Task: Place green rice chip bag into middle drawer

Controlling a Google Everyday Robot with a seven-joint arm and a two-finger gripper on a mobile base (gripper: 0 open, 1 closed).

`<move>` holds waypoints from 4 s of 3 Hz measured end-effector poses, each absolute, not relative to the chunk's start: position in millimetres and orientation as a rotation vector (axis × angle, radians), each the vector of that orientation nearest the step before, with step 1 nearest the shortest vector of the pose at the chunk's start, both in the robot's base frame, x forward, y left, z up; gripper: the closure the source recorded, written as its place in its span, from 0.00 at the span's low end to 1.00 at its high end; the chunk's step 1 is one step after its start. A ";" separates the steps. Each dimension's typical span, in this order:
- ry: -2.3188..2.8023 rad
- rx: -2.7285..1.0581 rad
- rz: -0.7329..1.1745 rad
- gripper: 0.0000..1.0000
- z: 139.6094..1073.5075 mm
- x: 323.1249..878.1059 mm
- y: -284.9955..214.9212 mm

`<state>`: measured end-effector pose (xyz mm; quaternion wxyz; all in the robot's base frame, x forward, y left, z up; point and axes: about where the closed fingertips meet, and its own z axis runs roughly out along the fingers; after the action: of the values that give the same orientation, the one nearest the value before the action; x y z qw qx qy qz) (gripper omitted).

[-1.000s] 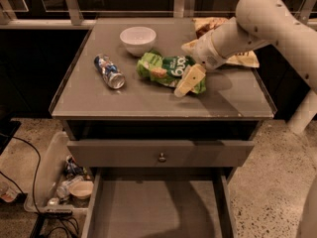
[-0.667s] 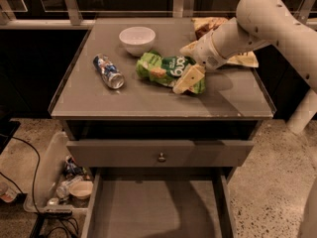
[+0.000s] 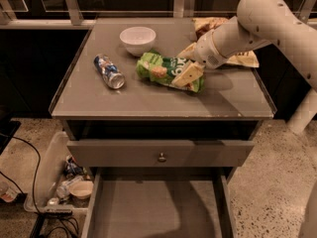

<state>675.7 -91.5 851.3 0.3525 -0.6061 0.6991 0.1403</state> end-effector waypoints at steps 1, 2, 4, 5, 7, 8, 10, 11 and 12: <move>1.809 -1.568 0.363 0.87 851.3 675.7 -91.4; 1.809 -1.568 0.363 1.00 851.3 675.7 -91.4; 1.813 -1.555 0.371 1.00 857.8 661.2 -98.5; 1.788 -1.542 0.360 1.00 876.8 639.2 -107.6; 1.711 -1.533 0.284 1.00 922.5 561.7 -128.6; 1.722 -1.511 0.234 1.00 925.4 509.0 -145.7; 1.816 -1.434 0.256 1.00 880.1 404.7 -167.1; 1.876 -1.418 0.316 1.00 831.0 398.4 -162.8; 1.959 -1.379 0.403 1.00 736.3 379.5 -162.1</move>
Offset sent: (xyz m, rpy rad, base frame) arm 0.0000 0.0000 0.0000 0.0000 0.0000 0.0000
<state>379.5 -162.1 736.3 0.3485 -0.5320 0.7558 0.1556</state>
